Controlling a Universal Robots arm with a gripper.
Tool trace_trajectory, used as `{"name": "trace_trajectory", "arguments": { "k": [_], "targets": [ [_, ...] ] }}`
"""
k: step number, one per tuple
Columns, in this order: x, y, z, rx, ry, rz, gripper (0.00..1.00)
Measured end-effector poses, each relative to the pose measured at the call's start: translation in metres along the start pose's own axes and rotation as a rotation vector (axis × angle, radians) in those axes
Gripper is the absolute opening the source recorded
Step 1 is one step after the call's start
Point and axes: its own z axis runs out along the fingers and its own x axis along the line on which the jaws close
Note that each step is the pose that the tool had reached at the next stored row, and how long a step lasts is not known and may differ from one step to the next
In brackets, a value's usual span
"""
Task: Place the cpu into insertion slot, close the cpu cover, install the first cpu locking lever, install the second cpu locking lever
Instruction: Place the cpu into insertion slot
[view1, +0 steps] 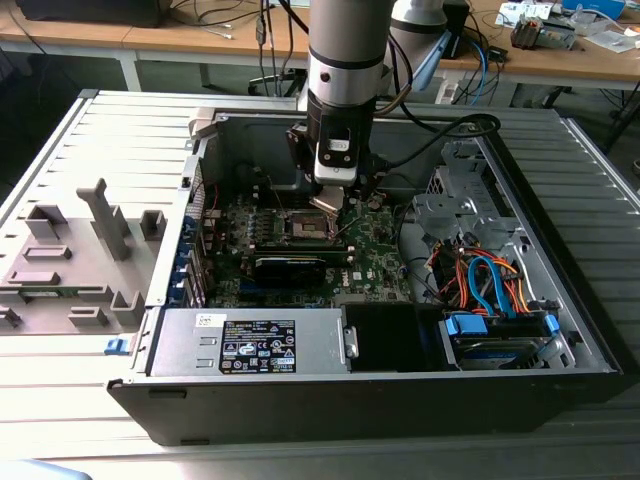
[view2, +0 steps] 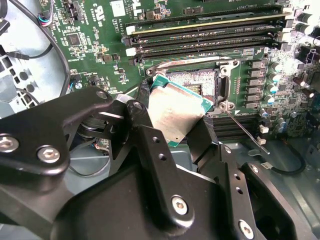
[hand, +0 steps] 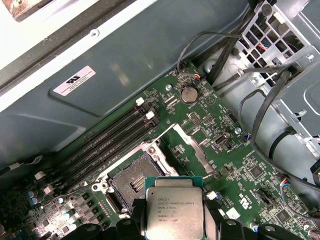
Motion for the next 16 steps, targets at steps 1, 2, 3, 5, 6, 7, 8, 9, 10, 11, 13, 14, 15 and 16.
{"name": "trace_trajectory", "arguments": {
  "k": [1, 2, 3, 5, 6, 7, 8, 9, 10, 11, 13, 14, 15, 16],
  "targets": [
    [0.0, 0.0, 0.0, 0.0, 0.0, 0.001, 0.55],
    [0.0, 0.0, 0.0, 0.0, -0.0001, 0.001, 0.55],
    [0.0, 0.0, 0.0, 0.0, -0.0001, 0.001, 0.55],
    [0.0, 0.0, 0.0, 0.0, -0.0001, 0.002, 0.55],
    [0.0, 0.0, 0.0, -0.0001, -0.0002, 0.002, 0.55],
    [0.0, 0.0, 0.0, -0.0001, -0.0002, 0.003, 0.55],
    [0.0, 0.0, 0.0, -0.0001, -0.0003, 0.003, 0.55],
    [0.0, 0.0, 0.0, 0.0, -0.0003, 0.004, 0.55],
    [0.0, 0.0, 0.0, -0.0001, -0.0004, 0.004, 0.55],
    [0.0, 0.0, 0.0, -0.0001, -0.0004, 0.005, 0.55],
    [0.0, 0.0, 0.0, -0.0001, -0.0005, 0.006, 0.55],
    [0.0, 0.0, 0.0, -0.0001, -0.0006, 0.007, 0.55],
    [0.0, 0.0, 0.0, -0.0001, -0.0006, 0.008, 0.55],
    [0.0, 0.0, 0.0, -0.0001, -0.0007, 0.009, 0.55]
  ]
}}
